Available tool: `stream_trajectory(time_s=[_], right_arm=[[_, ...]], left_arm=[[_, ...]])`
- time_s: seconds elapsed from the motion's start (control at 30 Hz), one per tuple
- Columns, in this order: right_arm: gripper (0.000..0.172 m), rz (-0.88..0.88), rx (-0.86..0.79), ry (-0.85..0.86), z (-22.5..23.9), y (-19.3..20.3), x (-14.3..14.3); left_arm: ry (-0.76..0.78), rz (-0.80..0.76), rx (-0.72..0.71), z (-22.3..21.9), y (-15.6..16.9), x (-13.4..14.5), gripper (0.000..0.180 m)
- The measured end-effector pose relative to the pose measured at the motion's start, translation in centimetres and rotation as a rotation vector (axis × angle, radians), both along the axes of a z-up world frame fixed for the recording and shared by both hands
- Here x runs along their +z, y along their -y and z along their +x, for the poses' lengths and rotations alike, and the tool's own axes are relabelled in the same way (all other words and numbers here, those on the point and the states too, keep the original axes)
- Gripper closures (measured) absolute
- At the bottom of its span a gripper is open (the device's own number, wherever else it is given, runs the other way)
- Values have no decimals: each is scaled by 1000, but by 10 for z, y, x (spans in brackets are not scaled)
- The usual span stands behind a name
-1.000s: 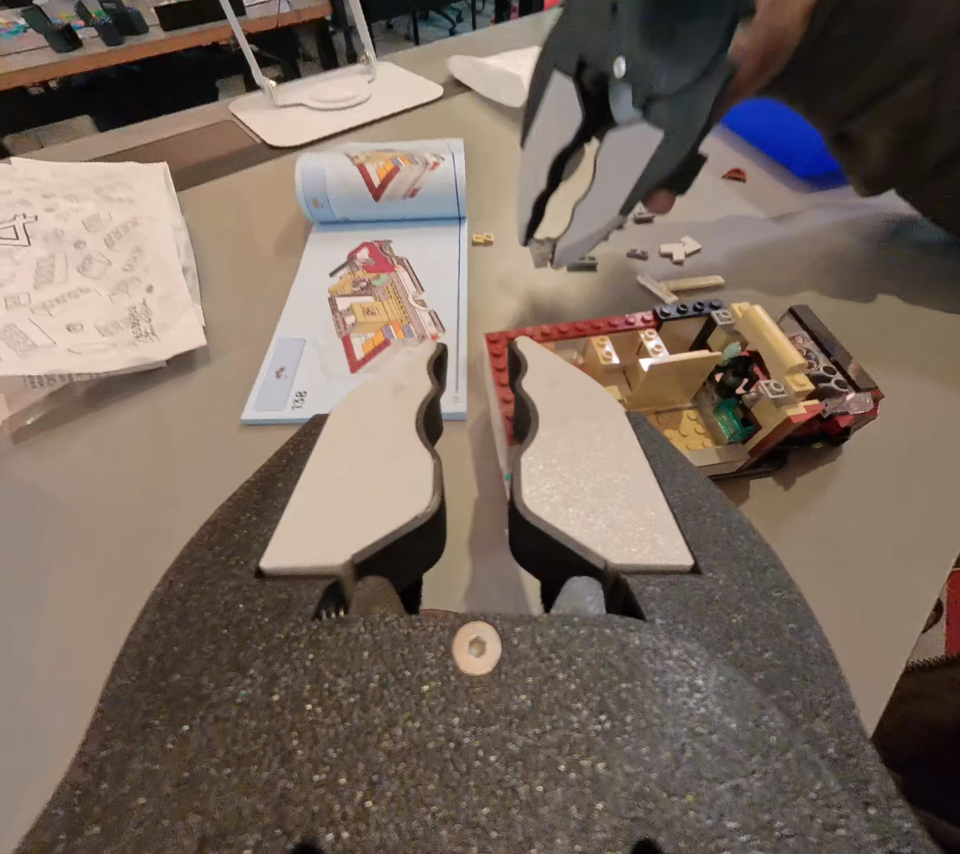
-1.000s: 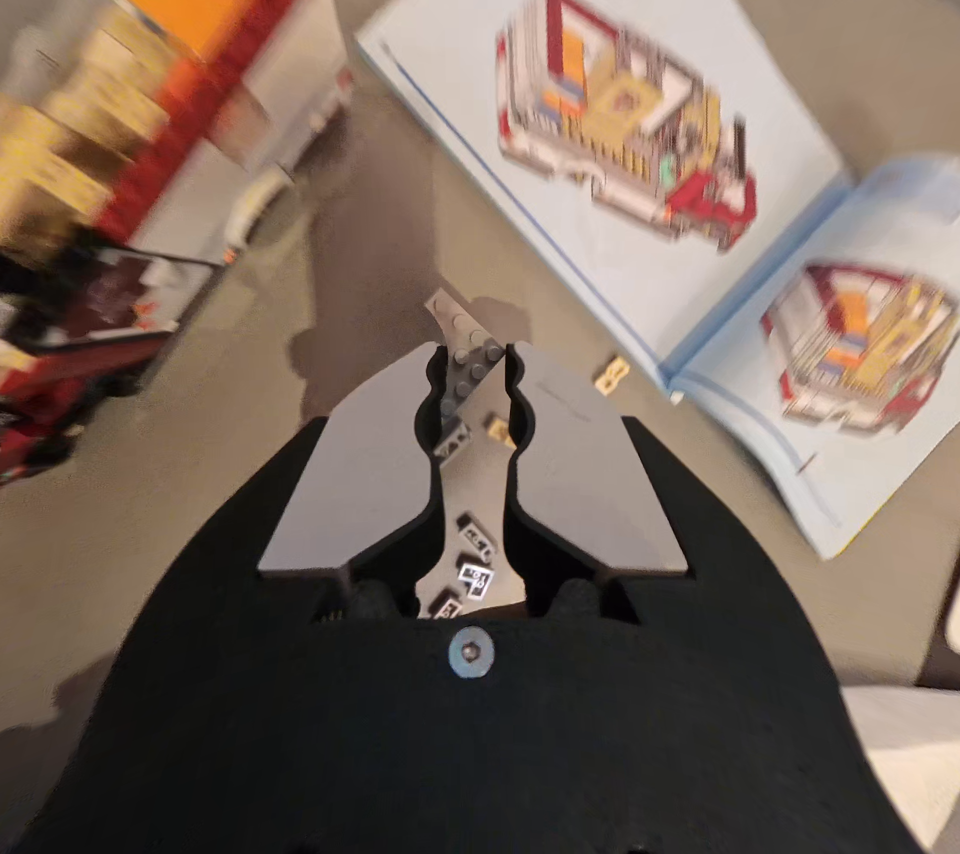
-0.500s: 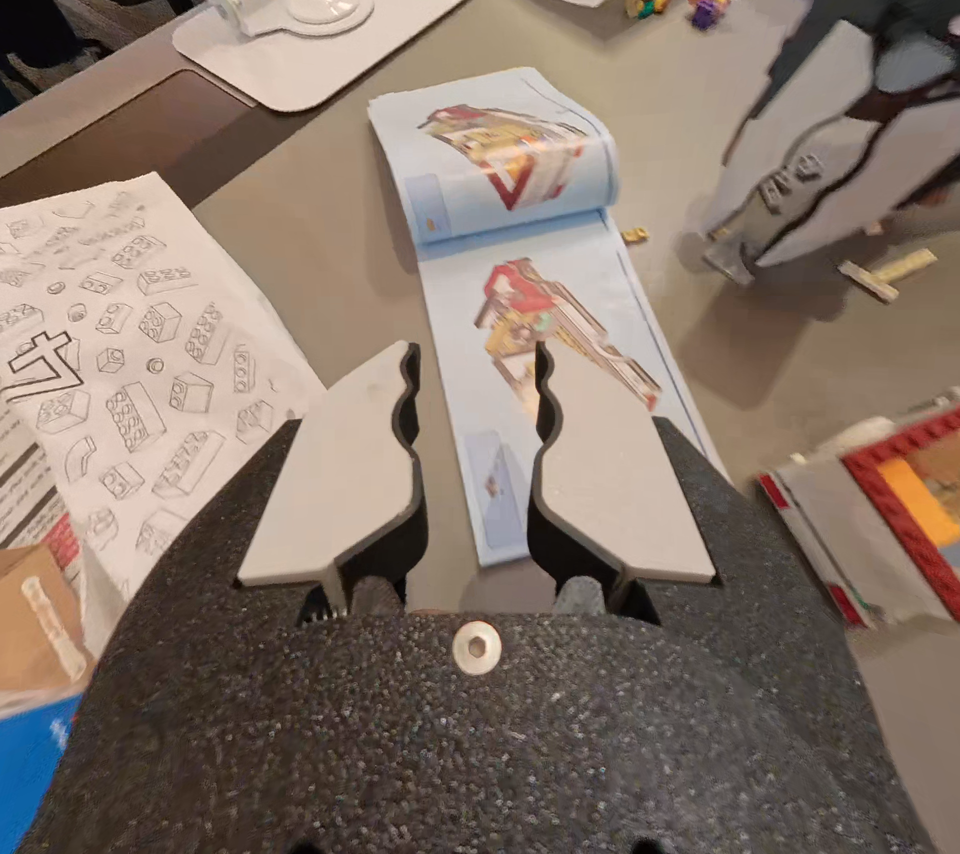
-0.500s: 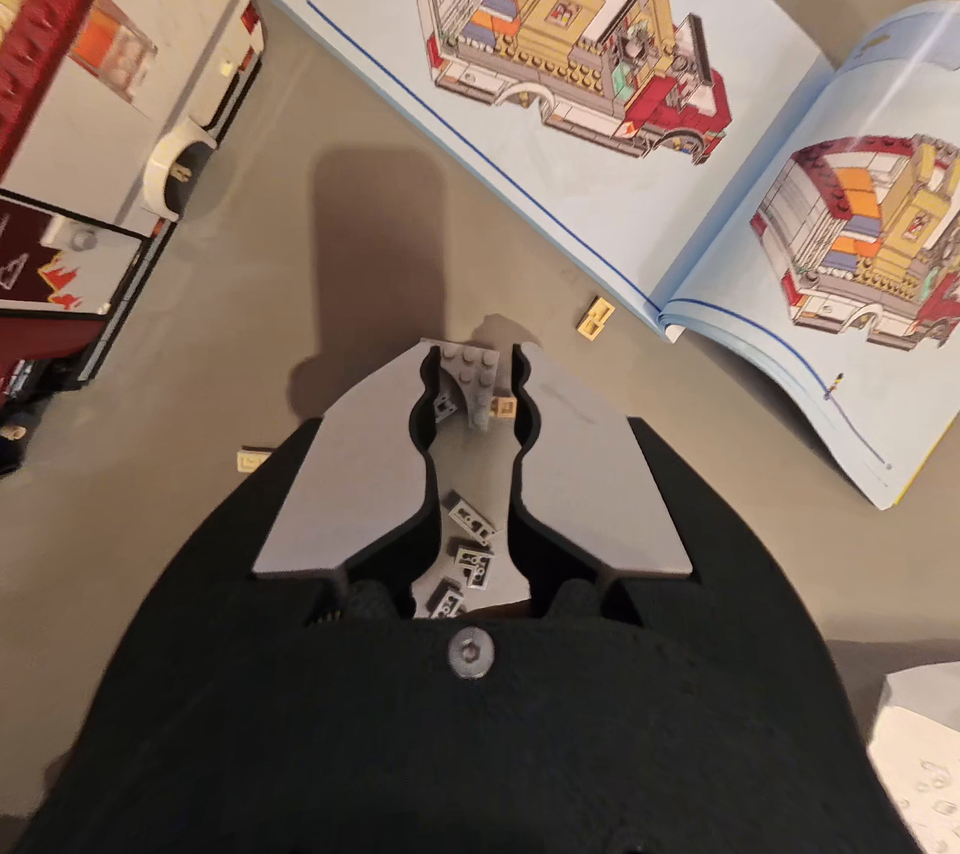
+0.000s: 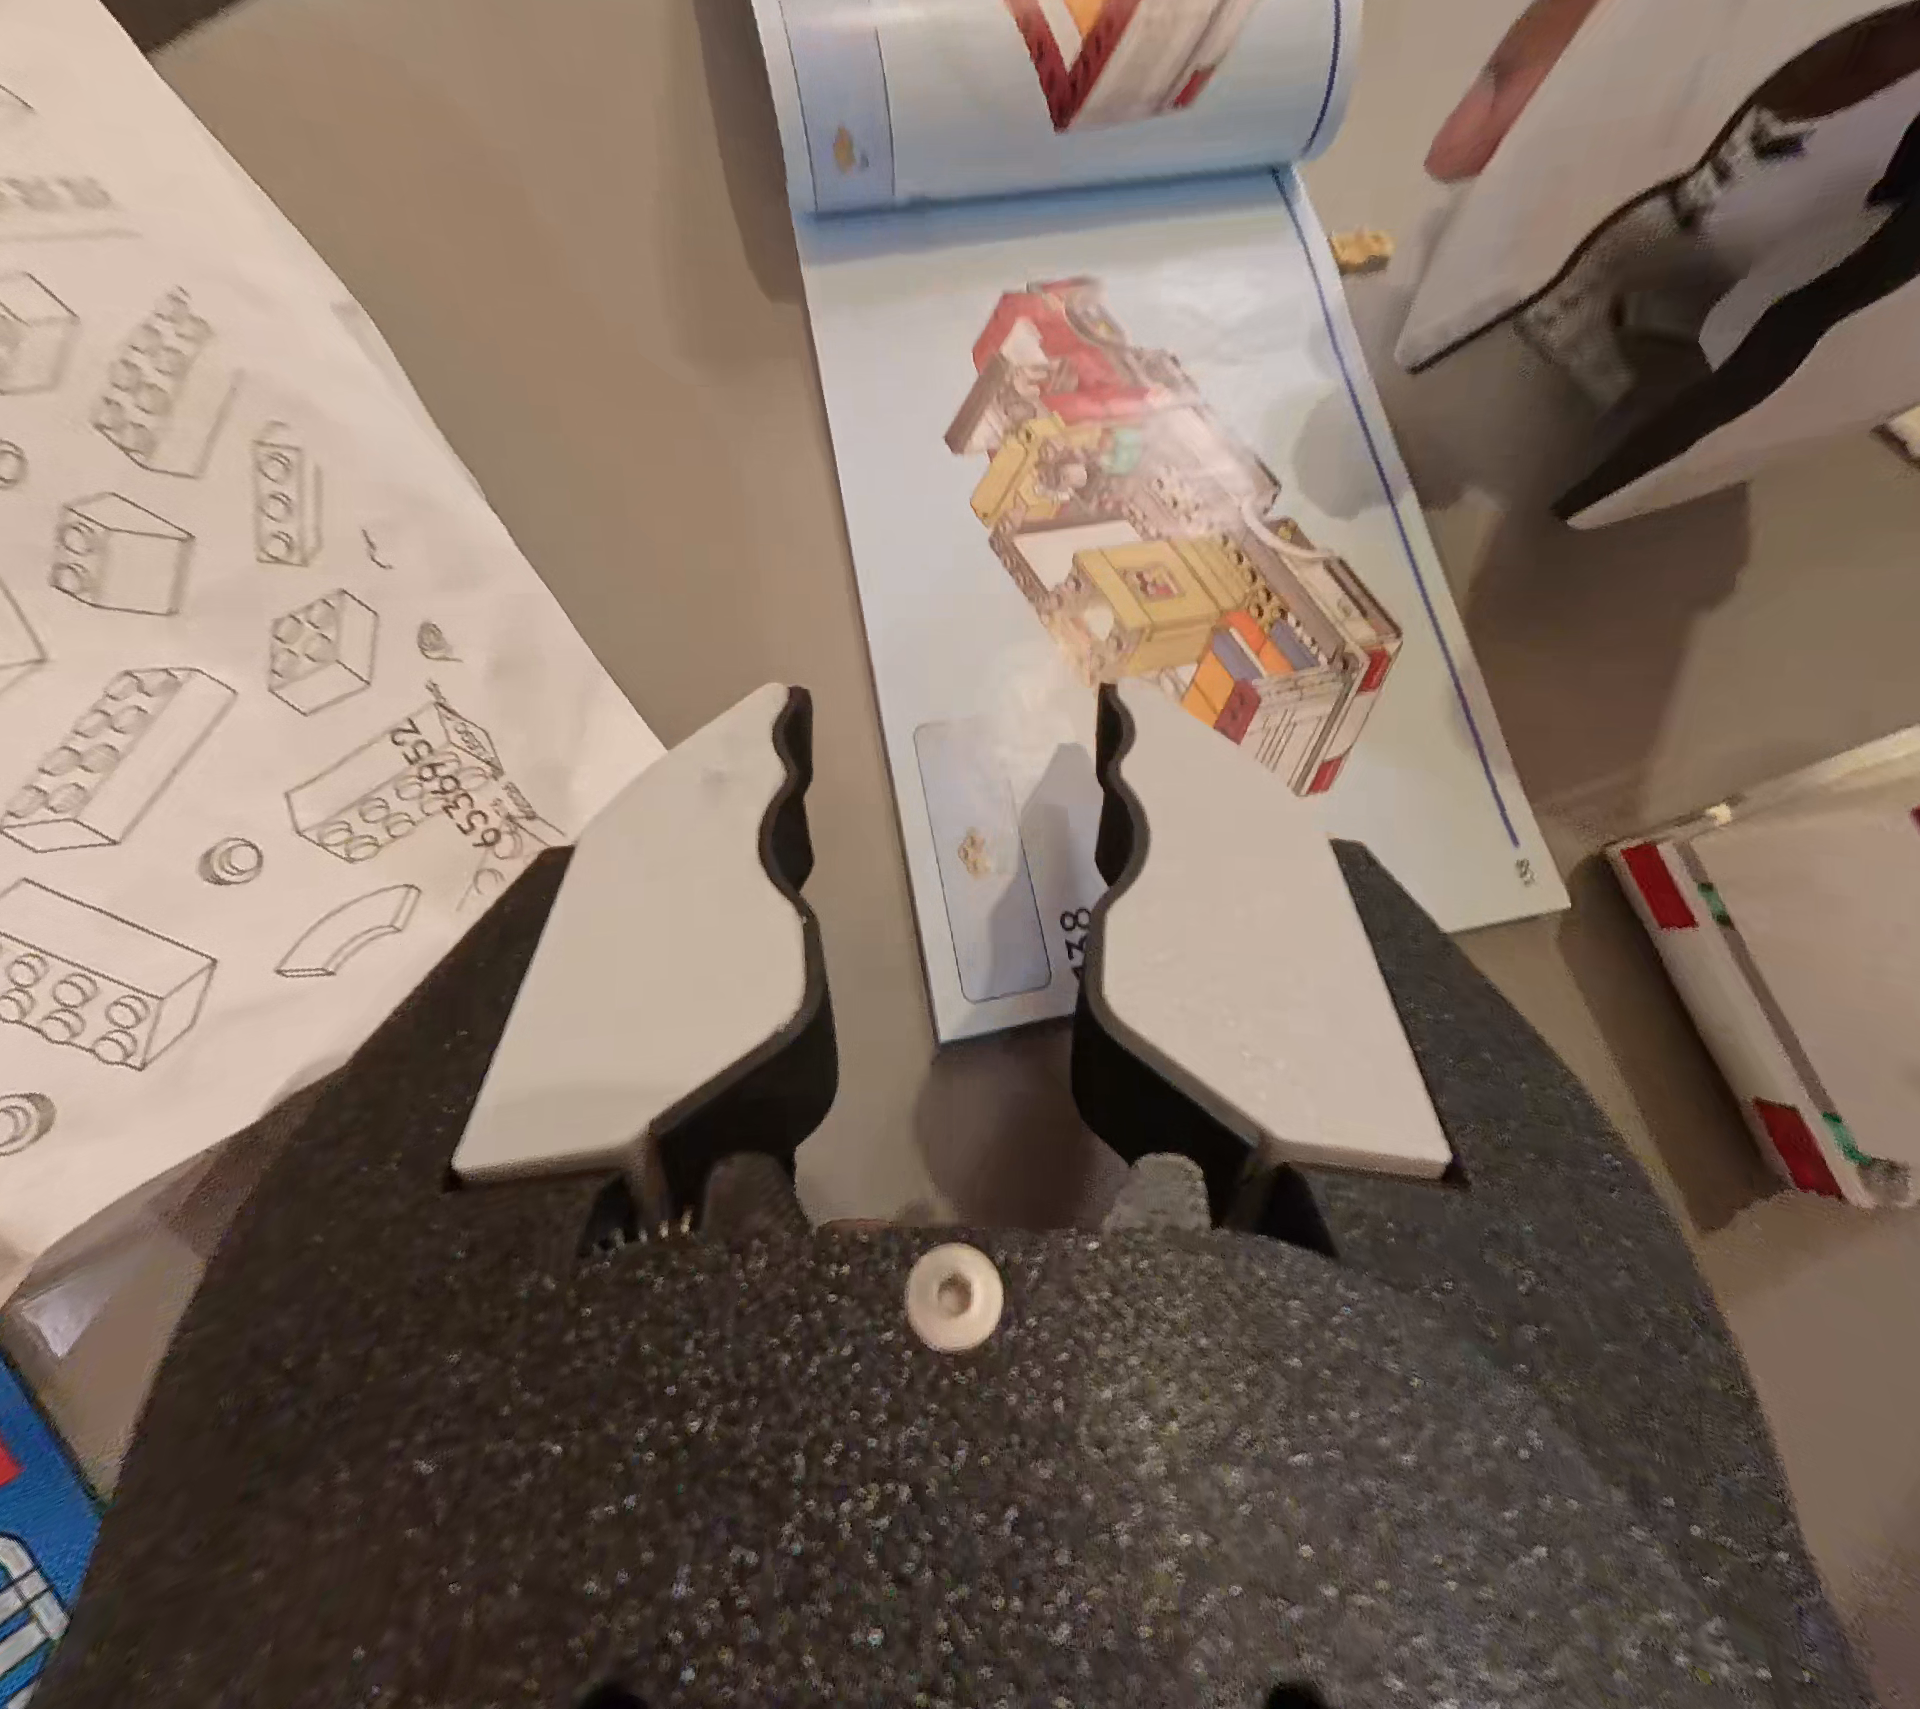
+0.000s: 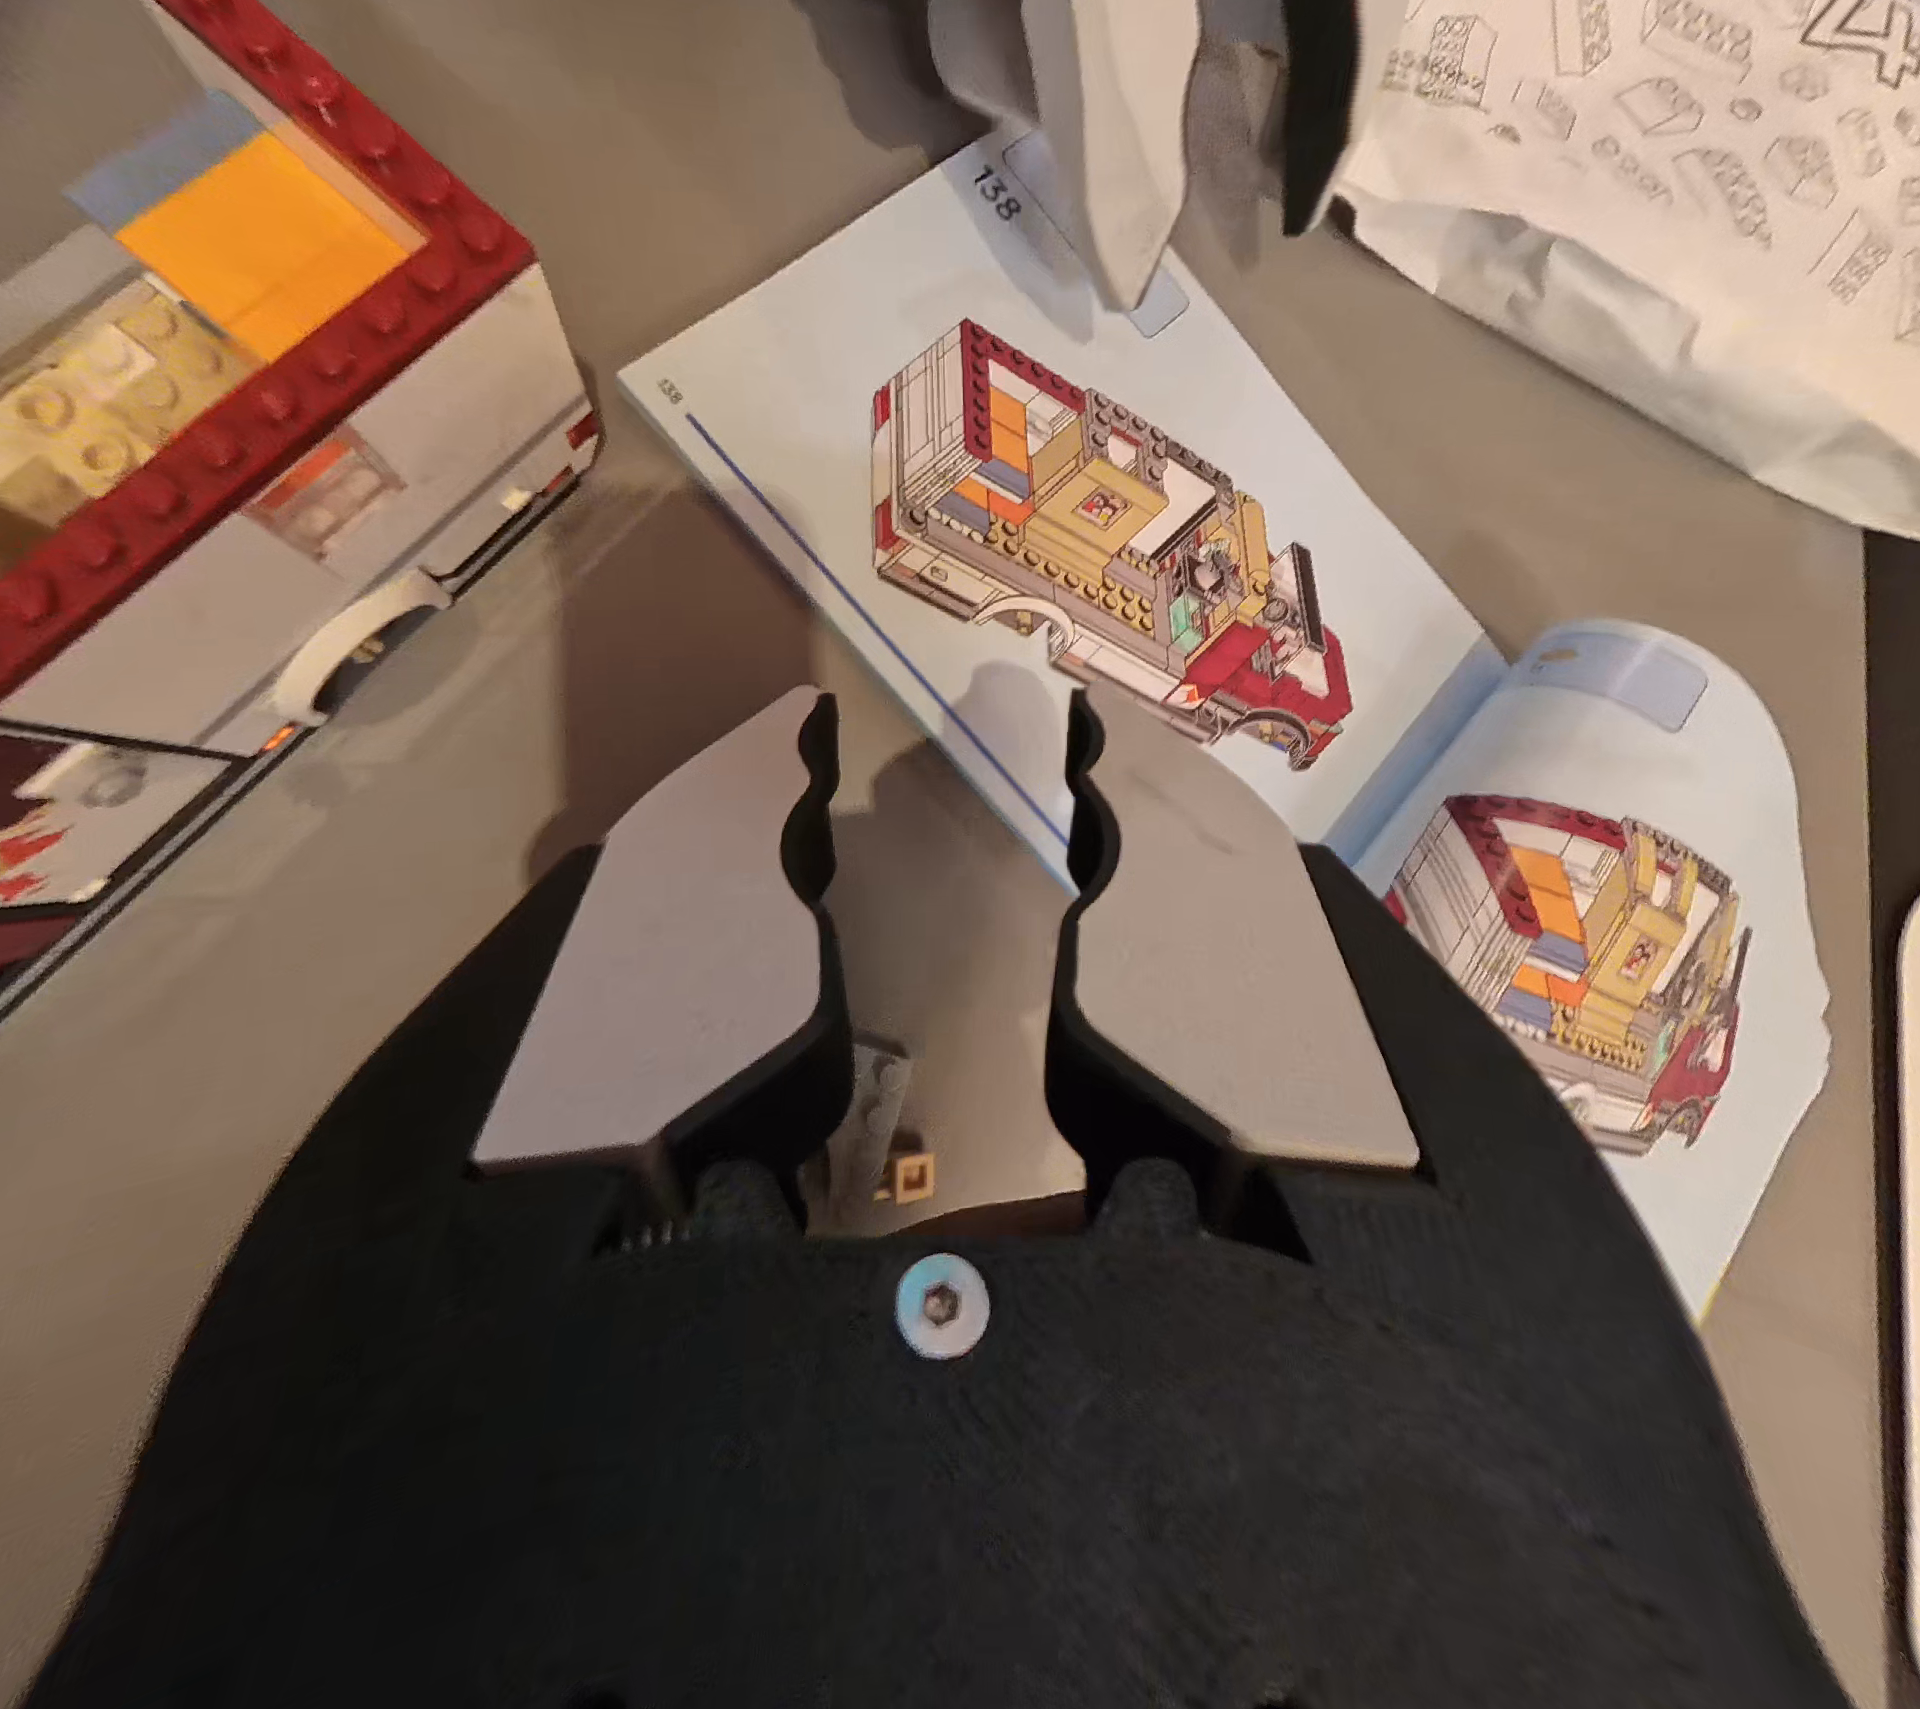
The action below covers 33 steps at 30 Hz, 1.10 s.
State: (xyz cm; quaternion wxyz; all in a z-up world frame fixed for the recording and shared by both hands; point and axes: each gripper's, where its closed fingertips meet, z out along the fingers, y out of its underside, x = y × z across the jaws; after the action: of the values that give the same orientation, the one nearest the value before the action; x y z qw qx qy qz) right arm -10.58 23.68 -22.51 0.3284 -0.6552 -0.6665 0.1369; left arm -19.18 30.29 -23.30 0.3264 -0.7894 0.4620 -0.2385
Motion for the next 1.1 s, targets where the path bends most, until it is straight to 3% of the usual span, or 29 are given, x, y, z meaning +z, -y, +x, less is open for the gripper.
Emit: stream_trajectory(time_s=[0.57, 1.1], right_arm=[[130, 138, -33, -4, -7, -15, -14], [130, 164, 20, -3, -14, -8, -16]], left_arm=[[-103, -29, -121, 4, 23, -14, 127], [-128, -26, -108, -4, 23, -16, 123]])
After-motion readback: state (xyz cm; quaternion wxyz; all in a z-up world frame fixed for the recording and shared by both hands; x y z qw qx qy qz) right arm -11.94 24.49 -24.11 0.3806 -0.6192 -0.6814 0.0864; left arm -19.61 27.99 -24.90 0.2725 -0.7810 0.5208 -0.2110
